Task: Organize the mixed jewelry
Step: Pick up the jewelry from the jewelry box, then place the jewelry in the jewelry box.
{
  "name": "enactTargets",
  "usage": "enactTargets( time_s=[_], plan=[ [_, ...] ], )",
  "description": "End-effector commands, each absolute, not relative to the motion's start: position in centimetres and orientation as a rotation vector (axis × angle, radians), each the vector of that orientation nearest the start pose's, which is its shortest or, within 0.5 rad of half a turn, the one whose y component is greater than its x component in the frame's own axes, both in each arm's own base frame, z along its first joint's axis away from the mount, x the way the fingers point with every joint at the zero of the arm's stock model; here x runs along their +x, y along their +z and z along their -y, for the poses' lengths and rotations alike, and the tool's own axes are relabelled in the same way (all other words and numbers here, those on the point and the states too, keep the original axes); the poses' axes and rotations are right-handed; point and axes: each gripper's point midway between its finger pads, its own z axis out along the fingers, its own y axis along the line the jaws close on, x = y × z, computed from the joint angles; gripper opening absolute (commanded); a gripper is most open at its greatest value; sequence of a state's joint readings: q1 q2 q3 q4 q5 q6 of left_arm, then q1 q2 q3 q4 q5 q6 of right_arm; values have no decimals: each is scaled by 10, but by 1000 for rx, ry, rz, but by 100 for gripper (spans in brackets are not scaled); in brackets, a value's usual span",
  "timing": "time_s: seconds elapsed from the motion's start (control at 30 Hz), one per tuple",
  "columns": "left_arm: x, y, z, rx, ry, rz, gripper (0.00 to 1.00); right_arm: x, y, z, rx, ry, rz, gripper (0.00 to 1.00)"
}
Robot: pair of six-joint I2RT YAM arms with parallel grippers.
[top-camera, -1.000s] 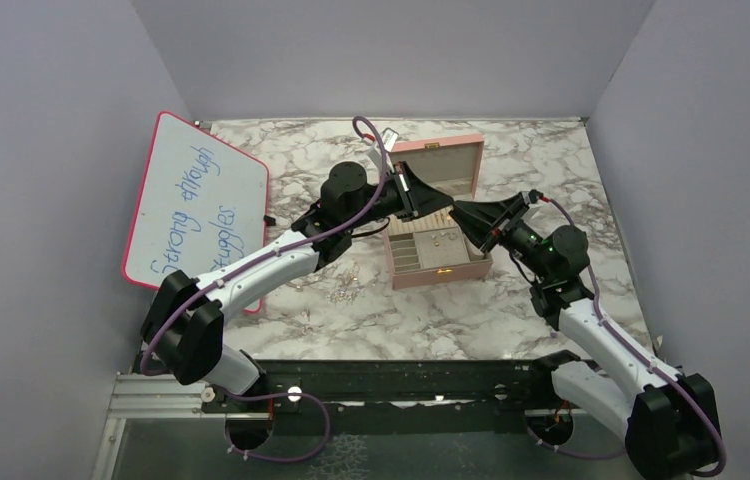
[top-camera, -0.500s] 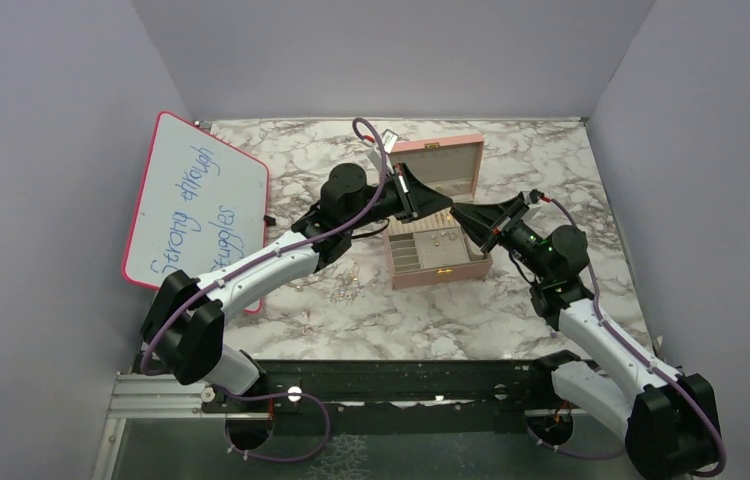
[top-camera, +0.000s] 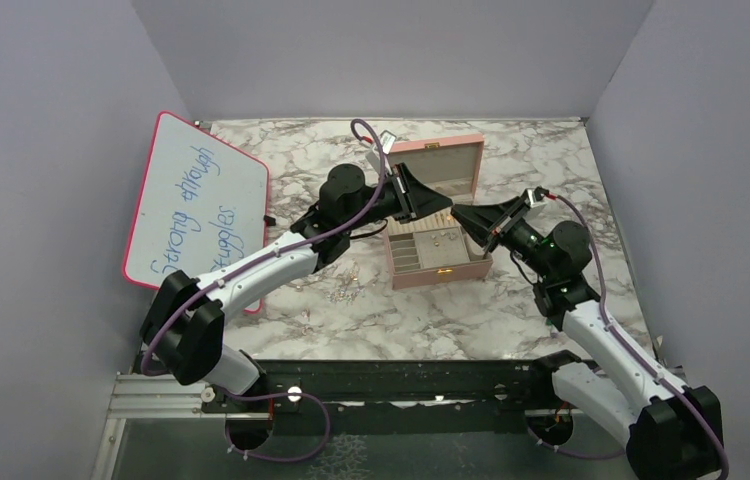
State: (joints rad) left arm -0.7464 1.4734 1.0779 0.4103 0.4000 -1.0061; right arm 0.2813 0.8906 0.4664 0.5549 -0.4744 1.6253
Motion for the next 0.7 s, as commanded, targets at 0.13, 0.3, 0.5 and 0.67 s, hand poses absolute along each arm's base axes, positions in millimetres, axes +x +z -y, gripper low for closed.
enactTargets(
  time_s=[0.13, 0.3, 0.5, 0.67],
  plan=[
    [271, 341, 363, 111, -1605, -1725, 46, 270, 280, -196, 641, 1600, -1785, 12],
    [278, 318, 337, 45, -1488, -1774, 57, 270, 264, -195, 518, 1421, -1919, 12],
    [277, 281, 302, 25, -1217, -1891, 64, 269, 239, -180, 299, 1105, -2108, 12],
    [270, 257, 278, 61, -1063, -1947, 72, 268, 228, -169, 157, 931, -2228, 12]
  ],
)
